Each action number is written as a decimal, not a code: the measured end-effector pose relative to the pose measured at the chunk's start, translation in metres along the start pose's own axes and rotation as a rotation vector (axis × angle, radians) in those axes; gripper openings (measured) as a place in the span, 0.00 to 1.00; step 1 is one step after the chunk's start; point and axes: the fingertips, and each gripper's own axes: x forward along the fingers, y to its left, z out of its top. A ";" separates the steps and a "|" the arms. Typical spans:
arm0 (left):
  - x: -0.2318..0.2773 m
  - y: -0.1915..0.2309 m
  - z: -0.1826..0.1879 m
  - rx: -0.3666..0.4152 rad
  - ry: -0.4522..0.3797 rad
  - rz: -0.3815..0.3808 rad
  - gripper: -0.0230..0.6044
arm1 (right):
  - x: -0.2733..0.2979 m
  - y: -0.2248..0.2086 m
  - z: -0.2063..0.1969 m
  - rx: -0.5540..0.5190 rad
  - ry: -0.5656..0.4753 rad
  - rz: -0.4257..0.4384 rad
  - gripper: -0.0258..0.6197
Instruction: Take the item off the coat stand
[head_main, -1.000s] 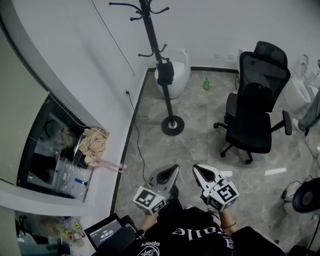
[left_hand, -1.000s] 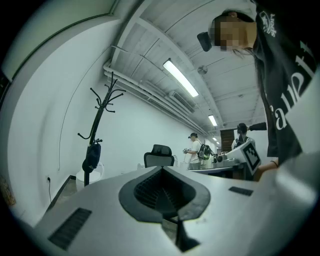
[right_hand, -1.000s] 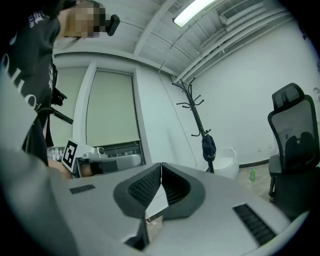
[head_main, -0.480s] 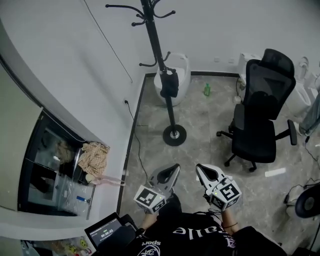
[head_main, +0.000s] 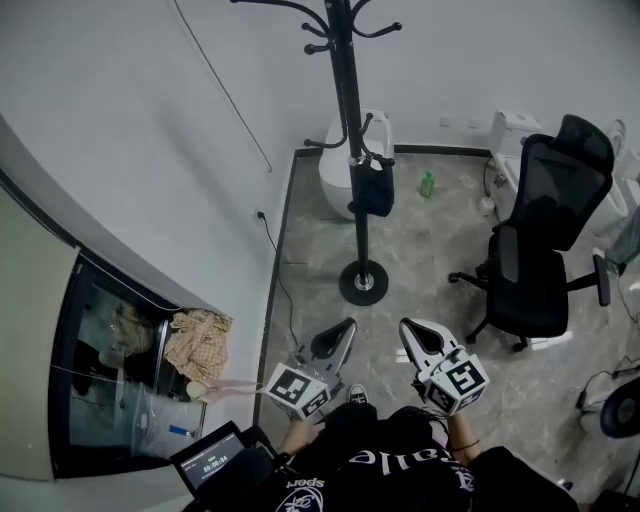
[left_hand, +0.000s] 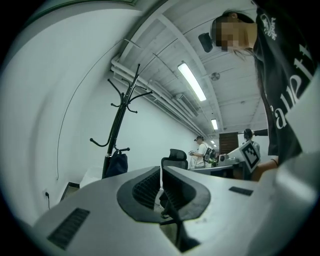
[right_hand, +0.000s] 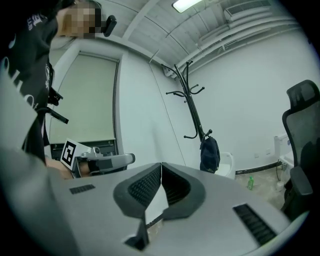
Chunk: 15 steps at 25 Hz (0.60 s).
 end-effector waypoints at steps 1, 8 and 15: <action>0.001 0.009 -0.001 -0.015 0.001 0.002 0.04 | 0.006 0.000 -0.003 -0.003 0.014 -0.007 0.07; 0.028 0.043 -0.017 -0.091 0.025 -0.038 0.04 | 0.033 -0.027 -0.012 0.010 0.067 -0.078 0.07; 0.060 0.077 -0.019 -0.082 0.056 -0.042 0.04 | 0.075 -0.071 -0.004 0.020 0.069 -0.081 0.07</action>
